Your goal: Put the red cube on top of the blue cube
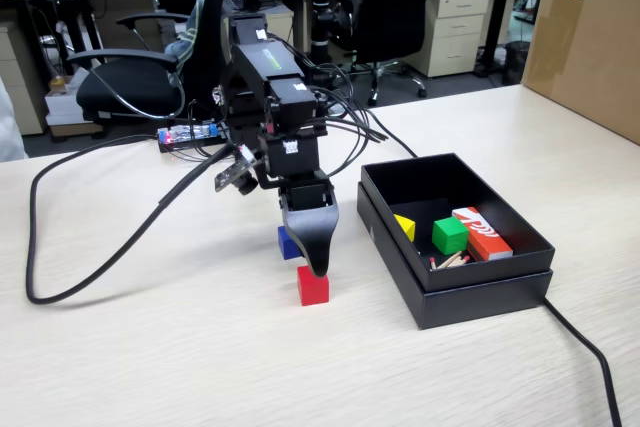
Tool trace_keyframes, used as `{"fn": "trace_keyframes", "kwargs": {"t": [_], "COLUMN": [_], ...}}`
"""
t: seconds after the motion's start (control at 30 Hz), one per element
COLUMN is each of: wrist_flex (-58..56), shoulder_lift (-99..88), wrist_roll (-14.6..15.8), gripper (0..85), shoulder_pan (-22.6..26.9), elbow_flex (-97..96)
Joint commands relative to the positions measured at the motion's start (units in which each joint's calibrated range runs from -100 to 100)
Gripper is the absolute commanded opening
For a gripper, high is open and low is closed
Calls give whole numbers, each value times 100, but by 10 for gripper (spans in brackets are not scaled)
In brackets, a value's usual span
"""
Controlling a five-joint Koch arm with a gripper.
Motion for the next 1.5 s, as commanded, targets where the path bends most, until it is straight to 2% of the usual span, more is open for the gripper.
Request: {"fn": "trace_keyframes", "kwargs": {"t": [0.0, 0.67, 0.77, 0.8, 0.9, 0.97, 1.13, 1.47], "wrist_flex": [-2, 6, 6, 6, 32, 41, 41, -193], "shoulder_lift": [-19, 738, 784, 784, 784, 795, 658, -1580], "wrist_roll": [-10, -34, -29, -15, 0, 0, 5, 10], "gripper": [451, 439, 336, 254, 128, 15, 9, 8], "shoulder_pan": [0, -39, -29, -34, -39, -49, -54, -24], "elbow_flex": [511, 892, 892, 901, 910, 937, 937, 1037]}}
